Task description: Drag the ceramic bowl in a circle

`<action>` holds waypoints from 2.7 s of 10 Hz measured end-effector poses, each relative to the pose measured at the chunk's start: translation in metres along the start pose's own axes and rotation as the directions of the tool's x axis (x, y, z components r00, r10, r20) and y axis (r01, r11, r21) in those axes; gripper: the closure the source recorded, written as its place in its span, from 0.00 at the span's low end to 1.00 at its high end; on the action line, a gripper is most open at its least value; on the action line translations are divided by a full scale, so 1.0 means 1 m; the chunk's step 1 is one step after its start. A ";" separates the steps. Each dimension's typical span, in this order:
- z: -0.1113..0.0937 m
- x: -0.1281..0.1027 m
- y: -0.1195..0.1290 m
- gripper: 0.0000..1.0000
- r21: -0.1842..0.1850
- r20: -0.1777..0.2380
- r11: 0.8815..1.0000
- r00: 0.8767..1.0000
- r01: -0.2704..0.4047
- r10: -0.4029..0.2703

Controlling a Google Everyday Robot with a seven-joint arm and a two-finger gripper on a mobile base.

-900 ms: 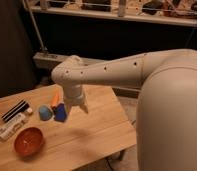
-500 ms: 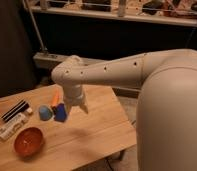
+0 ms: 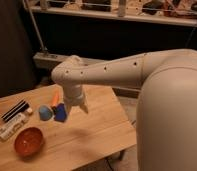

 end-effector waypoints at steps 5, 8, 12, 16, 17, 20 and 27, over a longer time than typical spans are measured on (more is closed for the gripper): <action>0.000 0.000 0.000 0.35 0.000 0.000 1.000 1.000 0.000 0.000; 0.000 0.000 0.000 0.35 0.000 0.000 1.000 1.000 0.000 0.000; 0.000 0.000 0.000 0.35 0.000 0.000 1.000 1.000 0.000 0.000; 0.001 0.000 0.000 0.35 0.000 -0.001 1.000 1.000 0.000 0.000; 0.001 0.000 0.000 0.35 0.000 -0.001 1.000 1.000 0.000 0.000; 0.001 0.000 0.000 0.35 0.000 -0.001 1.000 1.000 0.000 0.000; 0.004 0.009 0.054 0.35 0.023 -0.006 0.988 0.989 0.151 -0.151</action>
